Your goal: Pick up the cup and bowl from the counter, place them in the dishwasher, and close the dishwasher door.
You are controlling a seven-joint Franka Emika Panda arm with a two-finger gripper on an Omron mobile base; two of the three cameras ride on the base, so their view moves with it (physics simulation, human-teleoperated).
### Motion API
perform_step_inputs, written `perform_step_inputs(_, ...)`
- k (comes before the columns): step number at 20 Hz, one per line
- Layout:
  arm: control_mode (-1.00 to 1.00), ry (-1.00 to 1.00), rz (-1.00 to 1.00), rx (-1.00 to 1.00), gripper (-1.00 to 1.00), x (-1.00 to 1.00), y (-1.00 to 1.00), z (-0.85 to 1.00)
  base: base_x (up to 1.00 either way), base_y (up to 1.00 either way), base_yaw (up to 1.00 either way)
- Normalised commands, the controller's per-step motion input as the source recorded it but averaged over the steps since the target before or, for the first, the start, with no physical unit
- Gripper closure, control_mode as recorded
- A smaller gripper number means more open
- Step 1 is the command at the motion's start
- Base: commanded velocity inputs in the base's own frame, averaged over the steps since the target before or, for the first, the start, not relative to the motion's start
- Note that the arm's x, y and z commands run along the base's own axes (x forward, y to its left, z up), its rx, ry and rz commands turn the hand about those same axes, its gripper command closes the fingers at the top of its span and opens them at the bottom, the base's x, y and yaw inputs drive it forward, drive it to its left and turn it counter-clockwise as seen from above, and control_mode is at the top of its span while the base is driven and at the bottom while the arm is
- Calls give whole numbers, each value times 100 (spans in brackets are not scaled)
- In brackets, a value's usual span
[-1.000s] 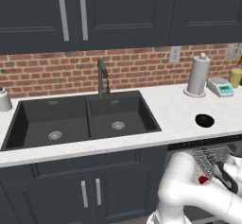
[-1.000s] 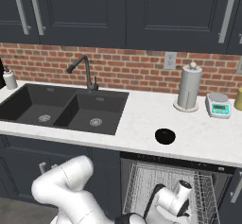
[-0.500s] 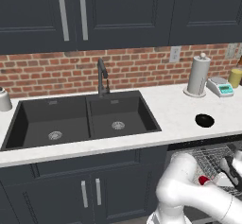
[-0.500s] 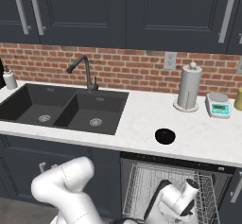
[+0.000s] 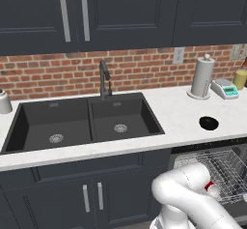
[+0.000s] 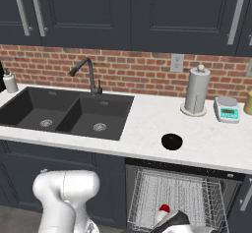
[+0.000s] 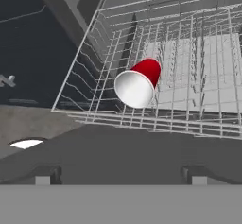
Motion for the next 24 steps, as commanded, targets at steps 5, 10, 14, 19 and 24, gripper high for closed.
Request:
perform_step_inputs(5,-100,-45,0,0,-100,-50,26,100,0,0,0)
perform_step_inputs(10,-100,-8,-6,-2,-100,0,25,100,0,0,0)
perform_step_inputs(14,-100,6,-7,-3,-100,0,17,100,0,0,0)
perform_step_inputs(19,-100,17,-11,0,-100,2,1,98,0,0,0)
perform_step_inputs(24,-100,13,-15,0,-100,8,4,79,0,0,0)
